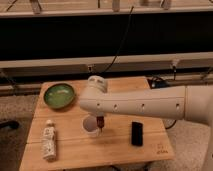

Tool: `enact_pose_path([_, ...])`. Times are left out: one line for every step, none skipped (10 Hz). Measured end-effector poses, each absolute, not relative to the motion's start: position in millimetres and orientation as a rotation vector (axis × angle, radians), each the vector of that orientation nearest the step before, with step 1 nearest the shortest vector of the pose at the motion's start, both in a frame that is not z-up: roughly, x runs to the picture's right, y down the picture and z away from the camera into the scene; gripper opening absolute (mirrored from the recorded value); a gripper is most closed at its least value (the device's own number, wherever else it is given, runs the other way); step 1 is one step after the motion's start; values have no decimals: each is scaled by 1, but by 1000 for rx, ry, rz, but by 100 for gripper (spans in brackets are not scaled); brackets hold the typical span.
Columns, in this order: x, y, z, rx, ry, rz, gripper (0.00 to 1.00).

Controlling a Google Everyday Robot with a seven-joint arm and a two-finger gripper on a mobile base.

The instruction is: Place the pepper in the ceramic cup

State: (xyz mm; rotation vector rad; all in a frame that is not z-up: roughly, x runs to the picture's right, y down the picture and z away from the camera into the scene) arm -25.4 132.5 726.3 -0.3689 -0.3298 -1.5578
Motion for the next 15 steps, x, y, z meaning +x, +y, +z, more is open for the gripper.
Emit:
enact_pose_path([-25, 132, 726, -369, -329, -1557, 0])
enact_pose_path([-27, 131, 724, -364, -331, -1565, 0])
enact_pose_path([-34, 128, 718, -354, -339, -1572, 0])
enact_pose_path([-37, 125, 711, -350, -345, -1577, 0])
enact_pose_path([-39, 124, 705, -346, -354, -1584, 0])
enact_pose_path([-42, 126, 702, -345, -362, -1590, 0])
enact_pose_path([-47, 127, 701, -340, -373, -1598, 0])
enact_pose_path([-51, 129, 699, -336, -387, -1608, 0])
enact_pose_path([-54, 132, 697, -335, -405, -1619, 2])
enact_pose_path([-57, 135, 698, -335, -420, -1626, 10])
enact_pose_path([-59, 138, 699, -335, -430, -1629, 20])
enact_pose_path([-60, 140, 701, -336, -441, -1630, 31])
enact_pose_path([-61, 141, 703, -336, -450, -1631, 40])
enact_pose_path([-61, 142, 705, -338, -456, -1630, 48])
enact_pose_path([-61, 144, 707, -339, -464, -1628, 60])
